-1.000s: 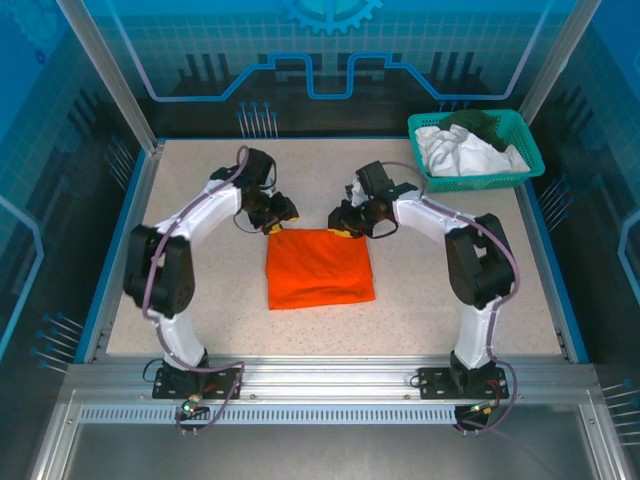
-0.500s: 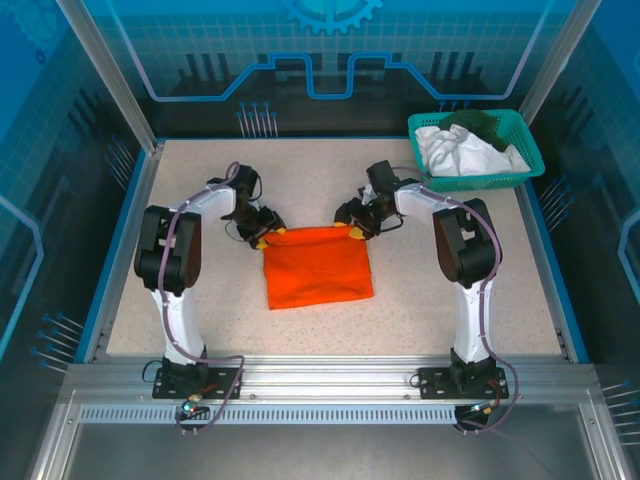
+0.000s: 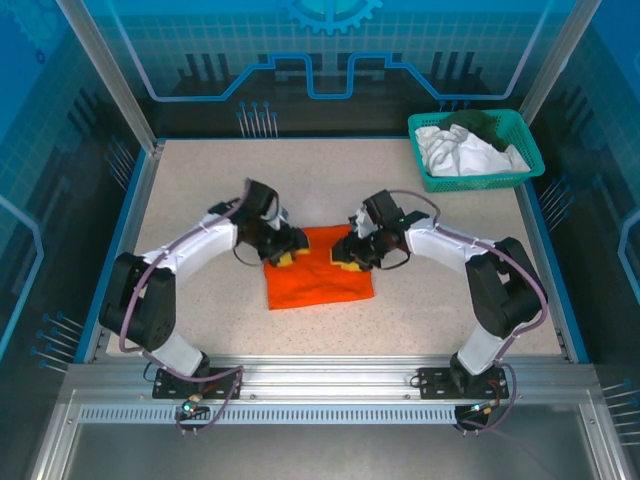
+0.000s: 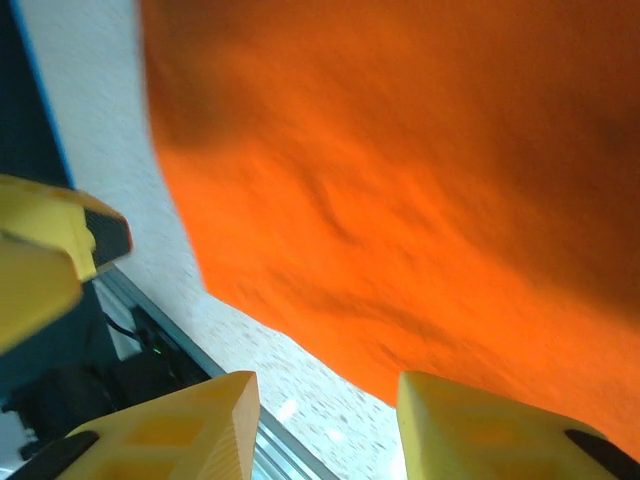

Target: Fold and stack the t-shirts

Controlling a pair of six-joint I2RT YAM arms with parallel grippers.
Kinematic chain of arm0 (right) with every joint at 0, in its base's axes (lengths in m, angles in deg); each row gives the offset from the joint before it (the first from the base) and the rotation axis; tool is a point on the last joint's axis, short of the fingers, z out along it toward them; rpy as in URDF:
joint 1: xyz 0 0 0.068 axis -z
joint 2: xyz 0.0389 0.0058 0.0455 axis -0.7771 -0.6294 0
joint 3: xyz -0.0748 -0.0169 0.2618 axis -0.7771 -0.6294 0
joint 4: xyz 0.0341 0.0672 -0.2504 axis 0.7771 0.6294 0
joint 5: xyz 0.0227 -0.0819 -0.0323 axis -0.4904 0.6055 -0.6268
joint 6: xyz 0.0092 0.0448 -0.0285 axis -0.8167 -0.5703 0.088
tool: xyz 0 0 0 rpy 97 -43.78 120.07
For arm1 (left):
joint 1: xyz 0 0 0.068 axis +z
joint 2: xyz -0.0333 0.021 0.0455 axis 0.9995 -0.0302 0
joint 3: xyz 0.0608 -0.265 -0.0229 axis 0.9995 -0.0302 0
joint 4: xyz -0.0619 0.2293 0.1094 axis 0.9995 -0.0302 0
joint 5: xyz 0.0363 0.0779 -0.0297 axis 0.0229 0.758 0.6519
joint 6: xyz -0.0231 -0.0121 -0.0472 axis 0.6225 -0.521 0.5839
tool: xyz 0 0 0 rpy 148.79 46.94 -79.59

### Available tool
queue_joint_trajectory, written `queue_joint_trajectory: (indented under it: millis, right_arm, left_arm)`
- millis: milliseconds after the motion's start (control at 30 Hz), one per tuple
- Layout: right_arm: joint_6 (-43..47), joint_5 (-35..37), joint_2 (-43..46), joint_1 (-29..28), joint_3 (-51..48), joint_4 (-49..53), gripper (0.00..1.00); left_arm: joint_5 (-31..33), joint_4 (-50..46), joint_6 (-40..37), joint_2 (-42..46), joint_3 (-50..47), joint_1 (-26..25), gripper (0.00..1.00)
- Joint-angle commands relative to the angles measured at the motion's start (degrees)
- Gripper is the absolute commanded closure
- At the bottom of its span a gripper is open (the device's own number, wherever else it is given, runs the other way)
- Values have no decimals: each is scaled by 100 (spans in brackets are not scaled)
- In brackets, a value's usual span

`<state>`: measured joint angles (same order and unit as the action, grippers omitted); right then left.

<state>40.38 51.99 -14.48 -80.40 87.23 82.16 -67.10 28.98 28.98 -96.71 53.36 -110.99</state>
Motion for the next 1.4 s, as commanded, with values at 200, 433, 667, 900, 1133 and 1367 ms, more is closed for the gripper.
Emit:
queue_joint_trajectory:
  millis: [200,433,667,900,1133,1367]
  right_arm:
    - [419,172,-309,113,-1142,177,58]
    - [363,-98,586,404,-1368,18,42]
    - [-89,96,1528,651,-964,-147,29]
    - [-276,709,2665,929,-1035,-273,24]
    - [-127,1265,3672,937,-1445,-178,22]
    - [-352,1306,4099,998,-1890,94,22]
  left_arm:
    - [891,-348,-140,-157,-1543,-146,47]
    - [895,-625,-59,407,-1182,217,33]
    - [1003,-1264,-629,493,260,906,18]
    - [1686,-1377,-1713,-463,685,1033,21]
    - [1111,-441,-1818,-1190,574,1095,35]
    - [1149,-16,-1600,-1855,690,1070,65]
